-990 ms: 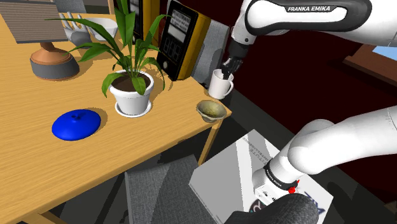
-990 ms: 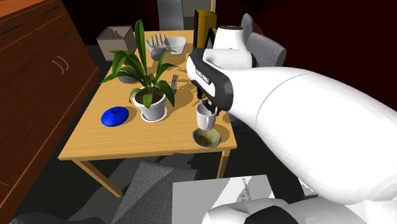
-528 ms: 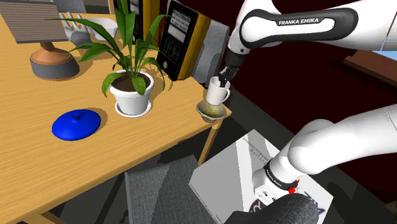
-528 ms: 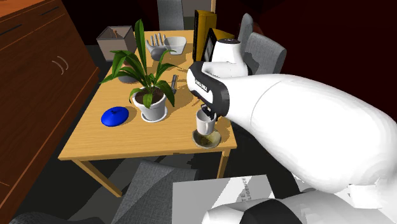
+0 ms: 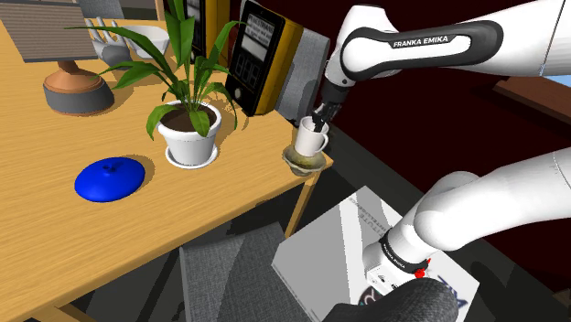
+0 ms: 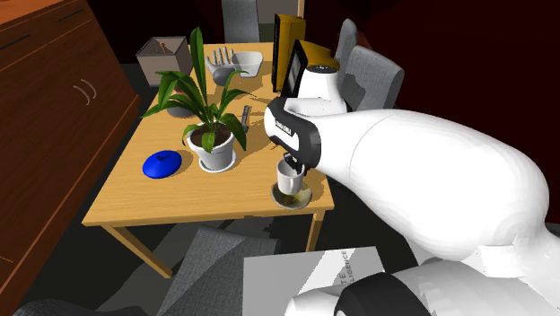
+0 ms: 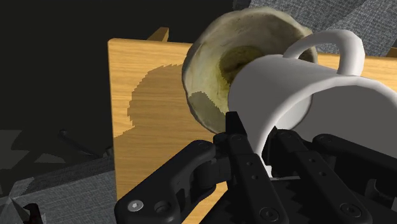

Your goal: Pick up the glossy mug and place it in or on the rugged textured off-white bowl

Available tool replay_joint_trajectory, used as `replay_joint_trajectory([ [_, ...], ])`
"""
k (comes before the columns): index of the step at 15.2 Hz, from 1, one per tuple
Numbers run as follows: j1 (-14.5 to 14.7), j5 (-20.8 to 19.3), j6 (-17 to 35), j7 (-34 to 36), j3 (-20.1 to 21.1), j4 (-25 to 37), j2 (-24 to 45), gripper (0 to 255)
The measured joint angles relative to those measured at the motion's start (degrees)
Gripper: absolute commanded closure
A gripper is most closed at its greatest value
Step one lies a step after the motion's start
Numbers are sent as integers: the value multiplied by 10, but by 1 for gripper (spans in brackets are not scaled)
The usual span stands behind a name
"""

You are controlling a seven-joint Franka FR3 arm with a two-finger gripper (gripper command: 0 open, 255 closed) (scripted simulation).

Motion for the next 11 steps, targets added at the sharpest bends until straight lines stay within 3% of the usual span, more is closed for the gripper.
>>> replay_joint_trajectory([
  [2, 0, 0, 0, 0, 0, 0, 0, 255],
  [3, 0, 0, 0, 0, 0, 0, 0, 0],
  [9, 0, 0, 0, 0, 0, 0, 0, 0],
  [11, -1, -1, -24, 0, -1, 19, -5, 0],
])
